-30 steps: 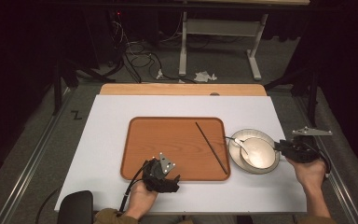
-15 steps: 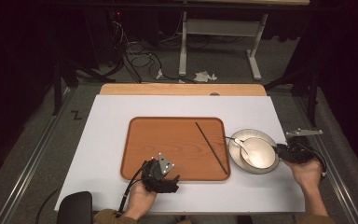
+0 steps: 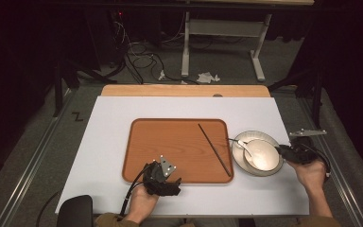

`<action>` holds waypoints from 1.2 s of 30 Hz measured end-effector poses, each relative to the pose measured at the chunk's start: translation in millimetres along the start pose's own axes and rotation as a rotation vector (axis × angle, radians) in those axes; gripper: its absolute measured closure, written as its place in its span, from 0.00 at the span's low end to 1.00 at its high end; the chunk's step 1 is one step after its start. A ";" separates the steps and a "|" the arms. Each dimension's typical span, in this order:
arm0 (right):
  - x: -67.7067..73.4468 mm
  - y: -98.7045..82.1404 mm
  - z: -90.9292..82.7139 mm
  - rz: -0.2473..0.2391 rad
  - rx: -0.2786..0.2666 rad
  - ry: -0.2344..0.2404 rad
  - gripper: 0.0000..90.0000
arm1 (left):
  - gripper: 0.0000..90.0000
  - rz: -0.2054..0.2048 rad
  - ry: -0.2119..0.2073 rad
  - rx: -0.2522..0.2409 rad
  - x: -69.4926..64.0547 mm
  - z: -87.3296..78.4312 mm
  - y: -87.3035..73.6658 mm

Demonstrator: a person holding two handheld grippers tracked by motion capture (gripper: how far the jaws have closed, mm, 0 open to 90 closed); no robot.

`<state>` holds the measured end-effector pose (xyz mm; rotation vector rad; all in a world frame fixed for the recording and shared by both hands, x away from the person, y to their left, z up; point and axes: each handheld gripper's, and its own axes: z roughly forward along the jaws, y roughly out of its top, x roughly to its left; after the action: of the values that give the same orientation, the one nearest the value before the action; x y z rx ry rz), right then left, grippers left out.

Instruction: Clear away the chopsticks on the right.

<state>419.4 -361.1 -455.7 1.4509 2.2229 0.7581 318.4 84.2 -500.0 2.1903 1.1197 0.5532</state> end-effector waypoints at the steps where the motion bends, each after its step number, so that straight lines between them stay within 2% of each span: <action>1: 0.0 0.3 0.0 -0.001 0.002 0.001 0.82 | 0.18 0.000 0.000 -0.002 0.1 -0.6 -0.4; 6: 0.5 0.5 0.1 0.000 0.004 0.003 0.87 | 0.18 -0.016 0.003 -0.026 2.6 -3.7 0.5; 9: -0.5 0.2 0.1 -0.005 0.004 0.000 0.91 | 0.18 -0.007 0.007 -0.031 1.3 -4.3 0.7; 11: -0.1 0.5 0.4 -0.004 0.004 0.001 0.91 | 0.18 -0.008 0.006 -0.033 1.0 -4.0 0.1; 14: 0.6 0.9 1.0 -0.001 0.011 0.008 0.83 | 0.18 -0.012 0.005 -0.033 1.9 -4.2 0.8; 18: 1.3 0.1 8.1 -0.029 0.060 -0.010 0.83 | 0.18 -0.007 0.007 -0.034 1.0 -4.1 0.4; 20: 1.1 -0.2 9.8 -0.021 0.050 0.009 0.85 | 0.18 -0.007 0.007 -0.035 0.8 -4.3 0.1; 23: 1.1 -0.5 9.2 -0.016 0.048 0.012 0.85 | 0.18 -0.009 0.006 -0.035 1.8 -5.0 0.2; 24: 0.2 0.6 3.2 -0.007 0.017 0.022 0.86 | 0.18 -0.014 0.007 -0.039 2.3 -5.0 0.4; 27: -1.4 2.5 -2.7 -0.006 -0.027 0.013 0.84 | 0.18 -0.010 0.006 -0.033 1.7 -4.1 0.5; 29: -2.6 2.8 -2.1 -0.013 -0.042 -0.009 0.80 | 0.18 -0.001 0.003 -0.027 -0.5 -3.2 -0.1; 36: -1.3 7.2 6.4 -0.053 -0.016 -0.018 0.73 | 0.18 -0.013 0.004 -0.019 1.2 -2.3 -1.5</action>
<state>428.7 -358.5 -456.2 1.3799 2.2277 0.7402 316.8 86.6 -499.3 2.1651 1.1247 0.5603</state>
